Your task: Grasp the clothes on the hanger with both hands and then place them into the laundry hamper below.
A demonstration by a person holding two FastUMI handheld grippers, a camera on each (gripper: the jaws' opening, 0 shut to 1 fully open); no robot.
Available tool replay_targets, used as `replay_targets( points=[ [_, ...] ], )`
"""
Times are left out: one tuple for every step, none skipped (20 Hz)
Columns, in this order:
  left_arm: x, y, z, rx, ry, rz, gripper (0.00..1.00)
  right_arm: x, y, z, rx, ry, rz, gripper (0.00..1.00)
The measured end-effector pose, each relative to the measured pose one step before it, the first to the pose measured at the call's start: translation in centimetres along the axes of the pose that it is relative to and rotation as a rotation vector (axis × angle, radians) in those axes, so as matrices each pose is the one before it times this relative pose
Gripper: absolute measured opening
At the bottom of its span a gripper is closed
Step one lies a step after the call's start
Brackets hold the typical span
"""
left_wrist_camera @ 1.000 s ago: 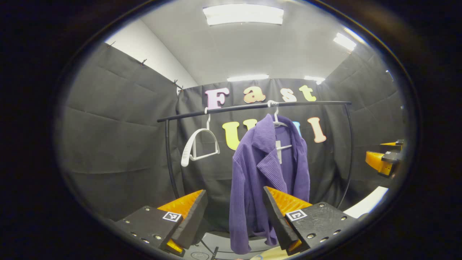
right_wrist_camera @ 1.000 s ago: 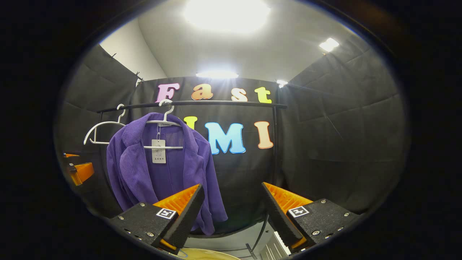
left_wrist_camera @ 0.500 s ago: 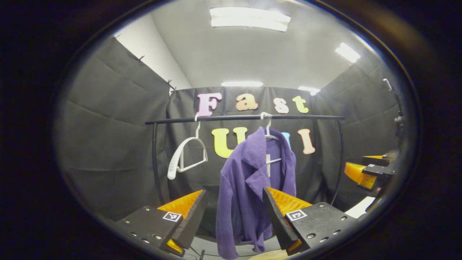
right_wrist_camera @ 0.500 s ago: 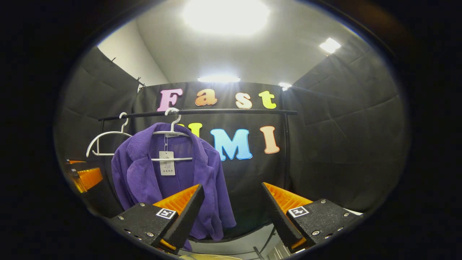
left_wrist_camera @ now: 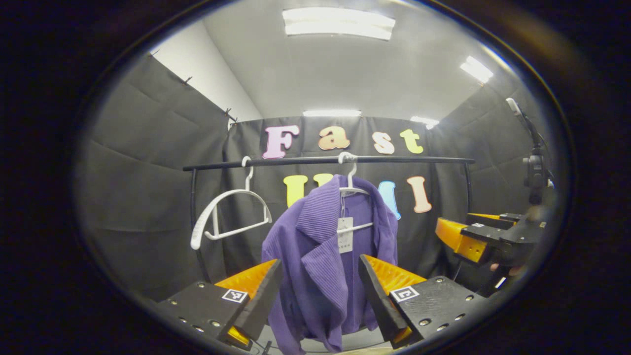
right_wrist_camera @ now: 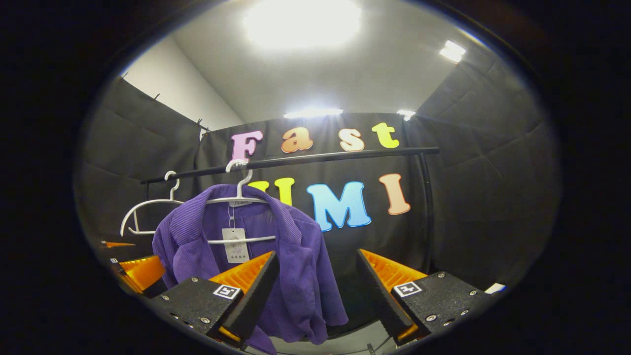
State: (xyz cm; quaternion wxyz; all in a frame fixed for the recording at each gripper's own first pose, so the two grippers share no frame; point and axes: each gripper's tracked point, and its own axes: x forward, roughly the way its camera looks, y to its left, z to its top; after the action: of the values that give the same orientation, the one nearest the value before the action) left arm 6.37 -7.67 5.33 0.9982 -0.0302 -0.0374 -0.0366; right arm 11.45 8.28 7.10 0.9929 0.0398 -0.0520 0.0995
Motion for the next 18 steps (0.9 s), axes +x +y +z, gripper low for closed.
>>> replay_targets(
  points=[
    [0.546,-0.479,-0.067,0.01191,-0.00071,0.01150,0.89,0.991,-0.009,-0.076,0.00713,0.00121,0.01687,0.94],
    [0.446,-0.503,-0.081,0.00907,-0.00060,0.01259,0.94,0.923,0.039,-0.092,0.00893,-0.00026,0.01570,0.94],
    [0.502,-0.451,-0.018,0.00566,-0.00309,0.01196,0.94,0.882,0.044,-0.169,0.00964,0.00158,0.01680,0.94],
    [0.595,-0.284,-0.117,0.00568,-0.00266,0.01413,0.89,0.874,0.075,-0.271,0.01090,0.00615,0.01664,0.96],
    [0.623,-0.235,-0.071,0.00585,-0.00146,0.01339,0.89,0.898,0.031,-0.383,0.01049,0.00806,0.01591,0.96],
    [0.554,-0.176,-0.271,0.00417,0.00276,0.01238,0.94,0.798,0.194,-0.408,0.01132,0.00751,0.01475,0.95],
    [0.476,-0.167,-0.218,0.00358,0.00335,0.00830,0.94,0.729,0.130,-0.292,0.01062,0.00562,0.01625,0.95],
    [0.577,-0.181,-0.265,0.00597,0.00082,0.01075,0.89,0.652,0.102,-0.331,0.00944,0.00520,0.01427,0.92],
    [0.553,-0.074,-0.135,0.00942,0.00122,0.01245,0.89,0.731,0.119,-0.356,0.00694,0.00569,0.01254,0.95],
    [0.527,-0.060,-0.352,0.01095,0.00238,0.01340,0.89,0.740,0.191,-0.483,0.00477,0.00748,0.01173,0.95],
    [0.544,-0.047,-0.293,0.01018,0.00671,0.01109,0.89,0.675,0.175,-0.382,0.00235,0.00748,0.01259,0.95],
    [0.595,0.114,-0.358,0.00790,0.00478,0.01327,0.94,0.655,0.242,-0.435,-0.00048,0.00598,0.01321,0.95],
    [0.534,0.053,-0.341,0.00317,0.00663,0.01236,0.94,0.701,0.260,-0.458,-0.00287,0.00622,0.01267,0.95],
    [0.569,0.058,-0.569,-0.00212,0.01013,0.00967,0.94,0.767,0.204,-0.549,-0.00452,0.00718,0.01152,0.95],
    [0.593,0.000,-0.543,-0.00274,0.01423,0.00689,0.89,0.647,0.095,-0.502,-0.00336,0.00862,0.00741,0.92],
    [0.342,-0.053,-0.502,-0.00245,0.01045,0.00768,0.89,0.695,0.159,-0.522,-0.00114,0.00742,0.00478,0.95],
    [0.387,0.081,-0.324,-0.00355,0.00498,0.00818,0.94,0.708,0.062,-0.604,0.00048,0.01147,0.00489,0.95],
    [0.534,-0.084,-0.234,-0.00184,0.00082,0.00760,0.94,0.754,0.137,-0.738,0.00124,0.01351,0.00185,0.95]
  ],
)
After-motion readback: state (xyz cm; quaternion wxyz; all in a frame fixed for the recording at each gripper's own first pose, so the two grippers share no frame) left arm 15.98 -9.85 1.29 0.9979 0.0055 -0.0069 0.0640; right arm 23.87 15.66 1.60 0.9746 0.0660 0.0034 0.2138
